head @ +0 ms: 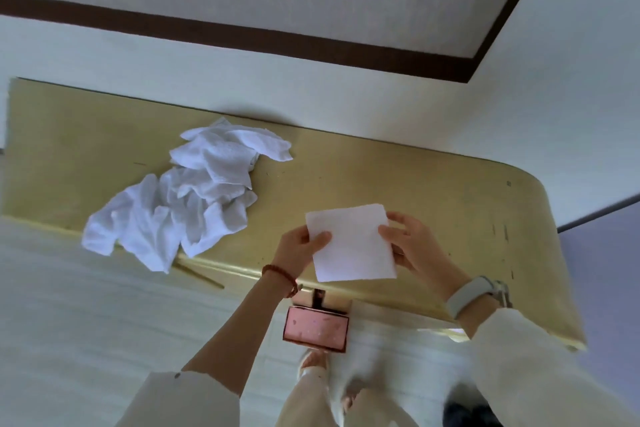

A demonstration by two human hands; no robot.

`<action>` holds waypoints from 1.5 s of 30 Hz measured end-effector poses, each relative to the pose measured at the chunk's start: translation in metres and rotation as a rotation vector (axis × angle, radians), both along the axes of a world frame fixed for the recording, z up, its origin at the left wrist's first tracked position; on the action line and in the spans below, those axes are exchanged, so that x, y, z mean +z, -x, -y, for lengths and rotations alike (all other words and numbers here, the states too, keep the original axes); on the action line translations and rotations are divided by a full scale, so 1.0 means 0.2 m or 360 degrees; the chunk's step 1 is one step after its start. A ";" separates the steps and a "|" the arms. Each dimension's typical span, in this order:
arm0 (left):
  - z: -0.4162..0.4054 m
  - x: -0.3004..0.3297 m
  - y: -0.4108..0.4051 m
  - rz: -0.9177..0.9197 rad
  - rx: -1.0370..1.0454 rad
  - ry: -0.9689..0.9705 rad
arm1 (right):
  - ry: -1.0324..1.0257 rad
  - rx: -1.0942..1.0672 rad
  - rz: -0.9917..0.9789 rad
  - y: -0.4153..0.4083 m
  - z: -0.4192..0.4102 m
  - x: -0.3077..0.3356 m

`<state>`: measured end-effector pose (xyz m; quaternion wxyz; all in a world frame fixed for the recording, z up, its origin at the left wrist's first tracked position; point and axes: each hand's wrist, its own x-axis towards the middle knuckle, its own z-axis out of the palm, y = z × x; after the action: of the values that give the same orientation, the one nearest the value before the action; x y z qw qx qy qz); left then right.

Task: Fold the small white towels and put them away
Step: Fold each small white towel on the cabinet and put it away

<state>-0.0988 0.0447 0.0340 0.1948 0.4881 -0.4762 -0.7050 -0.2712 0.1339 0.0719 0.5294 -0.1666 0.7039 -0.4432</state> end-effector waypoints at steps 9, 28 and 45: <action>-0.52 0.10 -0.60 0.0878 0.0367 0.0638 | 0.0024 0.0578 -0.0119 -0.51 -0.13 -0.05; -1.76 0.46 -3.02 0.1733 0.1703 0.0770 | 0.1139 0.2032 -0.0932 -3.31 -0.75 0.24; -2.63 0.30 -5.27 0.1658 0.2521 0.0049 | 0.1553 0.2853 -0.0720 -5.89 -1.37 0.12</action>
<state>0.9556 0.5699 0.0936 0.3860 0.9199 -0.0428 -0.0548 0.9064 0.4072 0.0951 0.3954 -0.9025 0.1496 -0.0826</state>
